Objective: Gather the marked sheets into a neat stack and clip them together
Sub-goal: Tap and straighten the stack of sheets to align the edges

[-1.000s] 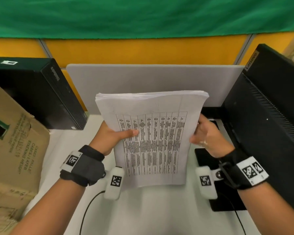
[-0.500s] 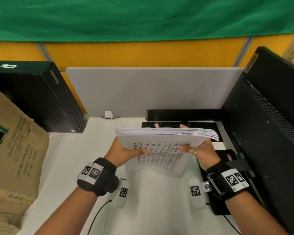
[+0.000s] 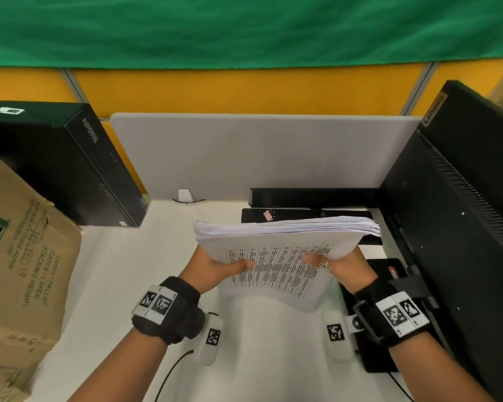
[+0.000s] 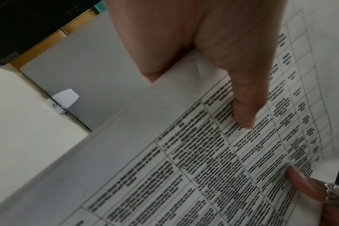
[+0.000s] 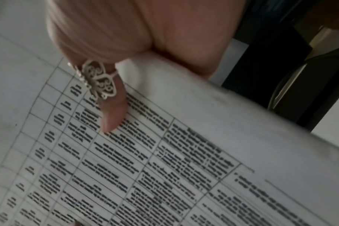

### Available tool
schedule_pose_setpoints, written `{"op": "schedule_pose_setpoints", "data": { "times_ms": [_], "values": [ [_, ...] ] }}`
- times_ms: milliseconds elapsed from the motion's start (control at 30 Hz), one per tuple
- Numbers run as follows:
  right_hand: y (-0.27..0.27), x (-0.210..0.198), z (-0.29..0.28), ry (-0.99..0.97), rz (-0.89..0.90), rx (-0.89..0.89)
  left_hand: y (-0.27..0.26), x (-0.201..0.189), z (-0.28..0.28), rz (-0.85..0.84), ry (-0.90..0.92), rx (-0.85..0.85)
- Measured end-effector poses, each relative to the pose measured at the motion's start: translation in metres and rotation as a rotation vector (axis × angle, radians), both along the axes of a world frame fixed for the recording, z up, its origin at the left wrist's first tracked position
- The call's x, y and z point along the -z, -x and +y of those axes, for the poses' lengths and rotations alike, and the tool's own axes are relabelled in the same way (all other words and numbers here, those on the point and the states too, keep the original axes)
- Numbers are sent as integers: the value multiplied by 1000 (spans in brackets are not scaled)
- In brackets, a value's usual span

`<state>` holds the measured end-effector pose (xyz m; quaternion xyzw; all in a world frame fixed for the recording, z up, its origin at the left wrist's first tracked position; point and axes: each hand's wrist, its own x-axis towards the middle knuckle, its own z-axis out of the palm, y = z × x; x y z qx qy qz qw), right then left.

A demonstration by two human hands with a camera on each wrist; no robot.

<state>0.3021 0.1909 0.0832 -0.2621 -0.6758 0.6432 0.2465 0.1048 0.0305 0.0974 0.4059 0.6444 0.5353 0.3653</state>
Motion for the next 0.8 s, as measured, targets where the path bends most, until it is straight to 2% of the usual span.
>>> {"op": "schedule_pose_setpoints", "data": {
  "times_ms": [267,400,600,700,800],
  "values": [
    [0,3,-3,10,-14,2,-1,7,-2,3,53,-9],
    [-4,-5,-2,8,37,-20,2,-2,-4,-11,1,32],
    [-3,-1,-6,-17,3,-35,-3,6,-6,9,69,94],
    [-5,0,-5,-22,9,-14,-2,-4,-10,7,19,104],
    [-5,1,-5,-40,12,-18,-3,-23,-13,52,-112,66]
  ]
}}
